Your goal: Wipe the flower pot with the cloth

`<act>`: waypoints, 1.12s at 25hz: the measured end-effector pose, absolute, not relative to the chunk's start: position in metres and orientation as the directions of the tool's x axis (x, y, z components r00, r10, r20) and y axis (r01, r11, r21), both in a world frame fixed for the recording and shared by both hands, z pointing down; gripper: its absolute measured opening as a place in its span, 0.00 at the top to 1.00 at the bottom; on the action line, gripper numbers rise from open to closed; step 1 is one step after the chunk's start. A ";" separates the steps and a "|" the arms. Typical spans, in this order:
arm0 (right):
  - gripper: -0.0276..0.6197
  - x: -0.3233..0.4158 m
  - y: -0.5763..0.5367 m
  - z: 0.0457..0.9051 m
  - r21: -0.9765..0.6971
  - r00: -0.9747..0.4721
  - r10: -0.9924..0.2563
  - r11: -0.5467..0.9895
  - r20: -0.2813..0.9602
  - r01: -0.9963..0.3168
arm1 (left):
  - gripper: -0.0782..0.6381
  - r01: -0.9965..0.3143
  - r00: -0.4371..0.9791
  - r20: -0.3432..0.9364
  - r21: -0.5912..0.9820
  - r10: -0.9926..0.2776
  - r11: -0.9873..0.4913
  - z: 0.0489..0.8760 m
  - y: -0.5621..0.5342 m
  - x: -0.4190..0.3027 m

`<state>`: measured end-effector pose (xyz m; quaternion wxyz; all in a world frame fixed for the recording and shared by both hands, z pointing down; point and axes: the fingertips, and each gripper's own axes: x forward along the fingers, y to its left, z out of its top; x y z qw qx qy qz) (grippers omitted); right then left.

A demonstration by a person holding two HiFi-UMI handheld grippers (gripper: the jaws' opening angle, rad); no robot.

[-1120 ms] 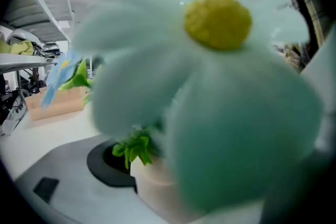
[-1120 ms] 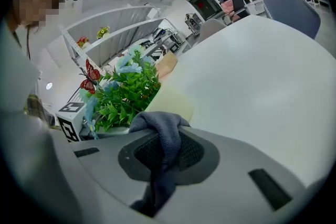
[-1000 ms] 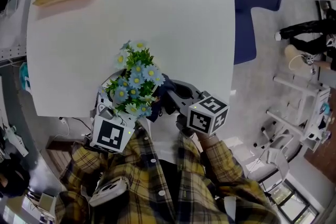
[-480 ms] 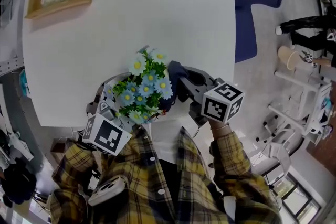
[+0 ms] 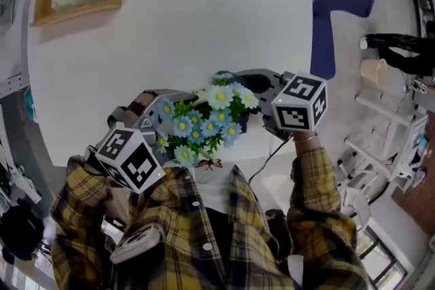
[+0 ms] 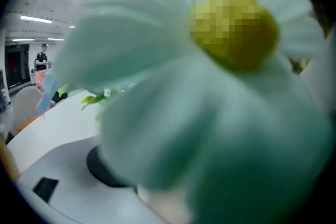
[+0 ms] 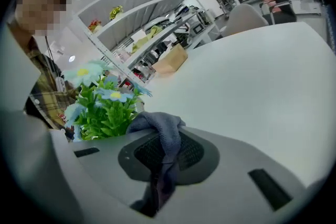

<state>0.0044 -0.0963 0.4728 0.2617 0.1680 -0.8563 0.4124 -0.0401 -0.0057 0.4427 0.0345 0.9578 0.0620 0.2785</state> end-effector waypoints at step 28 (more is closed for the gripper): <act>0.92 -0.011 -0.111 0.451 -0.599 -0.844 0.066 0.734 0.532 -0.320 | 0.29 0.013 0.871 0.479 0.208 0.113 -0.978 0.434 -0.007 -0.073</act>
